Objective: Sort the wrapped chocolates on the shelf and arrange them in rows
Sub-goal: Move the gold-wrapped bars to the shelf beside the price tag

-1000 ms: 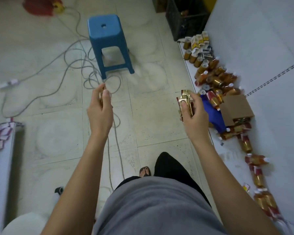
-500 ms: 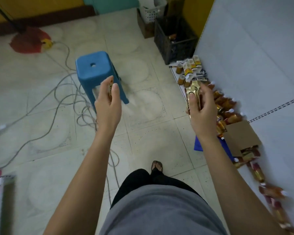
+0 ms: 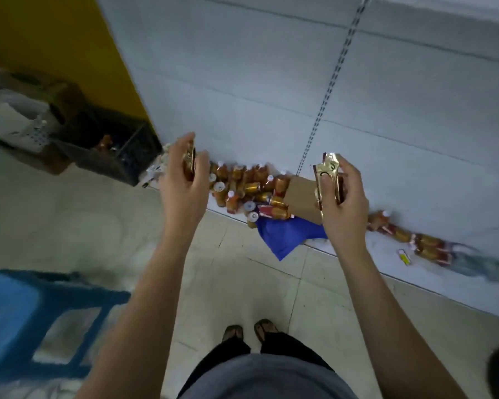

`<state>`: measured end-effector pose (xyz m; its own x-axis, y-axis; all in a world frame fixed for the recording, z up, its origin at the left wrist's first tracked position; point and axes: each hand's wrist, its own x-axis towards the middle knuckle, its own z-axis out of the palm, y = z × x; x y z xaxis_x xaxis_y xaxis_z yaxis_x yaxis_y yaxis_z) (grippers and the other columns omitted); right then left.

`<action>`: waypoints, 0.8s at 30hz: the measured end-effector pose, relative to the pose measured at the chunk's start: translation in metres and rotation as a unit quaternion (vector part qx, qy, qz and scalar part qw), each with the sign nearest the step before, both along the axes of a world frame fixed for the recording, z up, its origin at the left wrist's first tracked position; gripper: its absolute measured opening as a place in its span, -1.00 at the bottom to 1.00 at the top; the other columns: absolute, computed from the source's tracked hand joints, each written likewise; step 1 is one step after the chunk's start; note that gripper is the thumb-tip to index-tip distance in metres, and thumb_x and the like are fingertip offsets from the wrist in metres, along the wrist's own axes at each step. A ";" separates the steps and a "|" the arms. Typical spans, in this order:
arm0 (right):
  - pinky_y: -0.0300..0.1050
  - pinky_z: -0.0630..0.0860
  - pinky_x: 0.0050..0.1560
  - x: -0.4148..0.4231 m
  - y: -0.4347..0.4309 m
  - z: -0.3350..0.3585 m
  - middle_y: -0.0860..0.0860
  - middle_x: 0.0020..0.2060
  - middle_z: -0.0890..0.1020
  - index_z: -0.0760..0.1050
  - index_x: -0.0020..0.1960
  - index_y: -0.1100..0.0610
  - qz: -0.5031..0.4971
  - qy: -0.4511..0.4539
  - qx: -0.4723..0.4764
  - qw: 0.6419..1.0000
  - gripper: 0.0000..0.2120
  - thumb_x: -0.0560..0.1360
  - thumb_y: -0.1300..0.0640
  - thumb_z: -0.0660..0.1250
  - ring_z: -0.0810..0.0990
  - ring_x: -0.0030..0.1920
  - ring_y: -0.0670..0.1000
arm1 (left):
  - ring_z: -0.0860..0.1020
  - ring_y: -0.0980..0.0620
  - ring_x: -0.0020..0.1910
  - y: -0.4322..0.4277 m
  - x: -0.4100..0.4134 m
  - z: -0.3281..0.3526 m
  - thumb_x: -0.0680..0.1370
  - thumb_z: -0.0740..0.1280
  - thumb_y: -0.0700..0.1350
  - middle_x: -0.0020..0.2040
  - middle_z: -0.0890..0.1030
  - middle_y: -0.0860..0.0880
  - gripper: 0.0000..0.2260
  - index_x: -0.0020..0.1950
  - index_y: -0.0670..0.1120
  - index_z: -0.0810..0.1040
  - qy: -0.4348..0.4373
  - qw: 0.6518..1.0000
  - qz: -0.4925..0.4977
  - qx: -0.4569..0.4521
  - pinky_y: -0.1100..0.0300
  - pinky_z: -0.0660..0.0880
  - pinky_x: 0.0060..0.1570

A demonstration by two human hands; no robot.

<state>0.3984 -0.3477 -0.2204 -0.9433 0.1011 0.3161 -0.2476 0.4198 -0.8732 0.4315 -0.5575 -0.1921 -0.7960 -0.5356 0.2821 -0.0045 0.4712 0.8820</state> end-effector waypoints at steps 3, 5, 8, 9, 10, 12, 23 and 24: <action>-0.51 0.37 -0.15 -0.003 0.012 0.014 -0.31 -0.09 0.49 0.35 0.32 0.12 -0.068 0.010 -0.019 0.997 -0.67 0.57 0.14 0.21 0.49 -0.16 -0.40 | 0.36 0.23 -0.49 0.009 -0.039 0.020 0.60 0.16 -0.06 -0.39 0.38 0.08 -0.71 0.31 -0.04 0.36 0.032 0.995 -0.092 -0.017 0.37 0.33 -0.46; -0.37 0.44 -0.19 -0.006 0.021 0.025 -0.22 -0.14 0.54 0.36 0.31 0.07 -0.104 0.016 -0.012 0.994 -0.68 0.56 0.11 0.21 0.52 -0.23 -0.24 | 0.36 0.20 -0.45 0.021 -0.061 0.036 0.60 0.15 -0.05 -0.38 0.37 0.05 -0.73 0.30 0.00 0.35 0.053 0.988 -0.147 -0.017 0.24 0.38 -0.42; -0.28 0.48 -0.25 -0.017 0.035 0.049 -0.07 -0.18 0.58 0.35 0.31 0.04 -0.139 0.044 -0.006 0.989 -0.69 0.57 0.11 0.20 0.53 -0.28 -0.12 | 0.38 0.08 -0.41 0.039 -0.092 0.062 0.59 0.14 -0.10 -0.39 0.38 0.01 -0.78 0.23 0.06 0.34 0.094 0.974 -0.208 -0.012 0.09 0.40 -0.38; -0.30 0.48 -0.27 -0.023 0.039 0.058 -0.05 -0.19 0.57 0.35 0.31 0.05 -0.144 0.055 -0.007 0.988 -0.69 0.57 0.12 0.19 0.53 -0.29 -0.12 | 0.38 0.07 -0.40 0.045 -0.103 0.071 0.59 0.14 -0.12 -0.39 0.38 0.02 -0.78 0.22 0.07 0.34 0.109 0.968 -0.225 -0.013 0.13 0.38 -0.39; -0.32 0.47 -0.28 -0.029 0.043 0.067 -0.05 -0.19 0.57 0.35 0.32 0.06 -0.148 0.066 -0.010 0.987 -0.68 0.57 0.13 0.19 0.53 -0.29 -0.12 | 0.38 0.07 -0.39 0.052 -0.113 0.080 0.58 0.13 -0.15 -0.39 0.37 0.02 -0.77 0.21 0.07 0.34 0.122 0.963 -0.240 -0.016 0.19 0.37 -0.41; -0.33 0.47 -0.28 -0.045 0.051 0.085 -0.07 -0.18 0.57 0.35 0.32 0.06 -0.150 0.093 -0.009 0.984 -0.68 0.57 0.15 0.19 0.54 -0.30 -0.12 | 0.38 0.08 -0.39 0.066 -0.134 0.098 0.57 0.12 -0.18 -0.39 0.38 0.03 -0.74 0.21 0.08 0.33 0.141 0.952 -0.271 -0.024 0.33 0.31 -0.44; -0.37 0.41 -0.28 -0.197 0.114 0.184 -0.17 -0.26 0.55 0.33 0.24 -0.10 -0.049 0.202 0.076 0.975 -0.71 0.56 0.12 0.21 0.52 -0.34 -0.16 | 0.42 -0.12 -0.36 0.138 -0.285 0.190 0.51 0.15 -0.12 -0.38 0.39 -0.07 -0.74 0.19 0.04 0.40 0.123 0.930 -0.328 -0.116 0.20 0.34 -0.40; -0.36 0.43 -0.29 -0.214 0.123 0.194 -0.09 -0.27 0.58 0.35 0.25 -0.08 -0.032 0.196 0.086 0.976 -0.71 0.55 0.12 0.22 0.52 -0.35 -0.14 | 0.40 -0.05 -0.38 0.144 -0.303 0.197 0.51 0.16 -0.12 -0.33 0.42 -0.10 -0.75 0.18 0.04 0.39 0.097 0.931 -0.332 -0.121 0.22 0.33 -0.44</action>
